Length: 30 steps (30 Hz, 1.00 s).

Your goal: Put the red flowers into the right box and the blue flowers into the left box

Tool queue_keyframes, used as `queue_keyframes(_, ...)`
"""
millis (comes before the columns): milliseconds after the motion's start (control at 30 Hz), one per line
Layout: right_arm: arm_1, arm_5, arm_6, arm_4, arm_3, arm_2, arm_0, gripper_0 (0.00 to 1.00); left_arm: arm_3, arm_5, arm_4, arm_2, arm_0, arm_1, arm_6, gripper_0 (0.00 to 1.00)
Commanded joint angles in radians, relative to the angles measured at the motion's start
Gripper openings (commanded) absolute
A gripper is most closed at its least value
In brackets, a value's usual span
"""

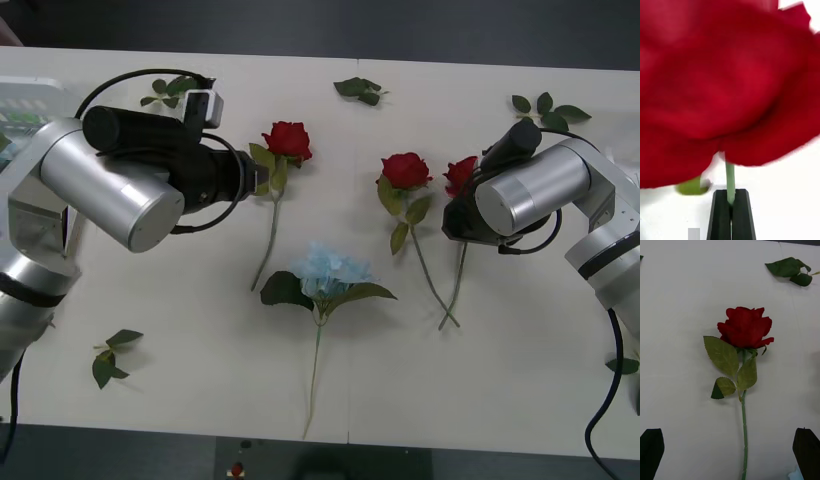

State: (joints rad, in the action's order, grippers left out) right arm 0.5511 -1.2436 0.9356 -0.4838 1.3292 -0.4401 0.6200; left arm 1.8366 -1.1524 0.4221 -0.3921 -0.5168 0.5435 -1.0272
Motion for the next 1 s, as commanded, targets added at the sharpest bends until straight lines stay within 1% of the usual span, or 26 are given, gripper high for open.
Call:
queue_keyframes(33,0.001,-0.004,-0.006,-0.003,0.051,0.009,0.026,0.0,-0.07,0.02,-0.019,-0.031,-0.066,-0.034,0.029,1.0)
queue_keyframes(133,0.035,-0.027,-0.008,-0.016,0.09,0.012,0.026,0.0,-0.122,0.046,-0.026,-0.059,-0.089,-0.045,0.035,1.0)
queue_keyframes(233,0.078,-0.077,-0.008,-0.035,0.142,0.031,0.026,0.0,-0.181,0.08,-0.028,-0.099,-0.112,-0.054,0.038,1.0)
queue_keyframes(533,0.19,-0.243,0.003,-0.088,0.258,0.146,0.026,0.0,-0.336,0.114,-0.028,-0.156,-0.187,-0.089,0.059,1.0)
queue_keyframes(667,0.234,-0.277,0.005,-0.093,0.283,0.17,0.026,0.0,-0.409,0.148,-0.026,-0.172,-0.226,-0.111,0.068,1.0)
queue_keyframes(767,0.274,-0.289,0.011,-0.102,0.292,0.189,0.026,0.0,-0.493,0.203,-0.026,-0.189,-0.264,-0.139,0.081,1.0)
queue_keyframes(900,0.328,-0.297,0.019,-0.118,0.295,0.195,0.023,0.0,-0.551,0.269,-0.028,-0.189,-0.279,-0.162,0.082,1.0)
queue_keyframes(1000,0.386,-0.297,0.023,-0.139,0.295,0.198,0.024,0.0,-0.6,0.318,-0.029,-0.223,-0.301,-0.166,0.084,1.0)
